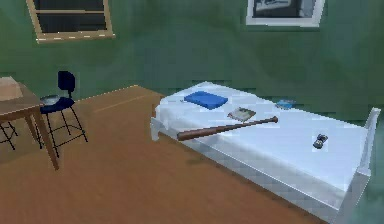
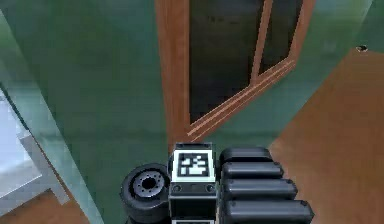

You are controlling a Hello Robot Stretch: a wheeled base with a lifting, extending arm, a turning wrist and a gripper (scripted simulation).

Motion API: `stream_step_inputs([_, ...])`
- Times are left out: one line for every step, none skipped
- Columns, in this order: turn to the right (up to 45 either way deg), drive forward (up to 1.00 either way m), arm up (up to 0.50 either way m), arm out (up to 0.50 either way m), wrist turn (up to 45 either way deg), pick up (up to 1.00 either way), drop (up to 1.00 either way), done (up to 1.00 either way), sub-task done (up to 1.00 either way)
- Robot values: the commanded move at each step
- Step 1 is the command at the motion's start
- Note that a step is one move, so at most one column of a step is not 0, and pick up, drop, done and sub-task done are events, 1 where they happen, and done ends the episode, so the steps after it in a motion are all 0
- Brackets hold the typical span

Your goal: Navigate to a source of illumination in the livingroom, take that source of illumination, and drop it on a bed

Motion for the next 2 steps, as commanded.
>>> stream_step_inputs([9.0,0.0,0.0,0.0,0.0,0.0,0.0,0.0,0.0])
stream_step_inputs([0.0,1.0,0.0,0.0,0.0,0.0,0.0,0.0,0.0])
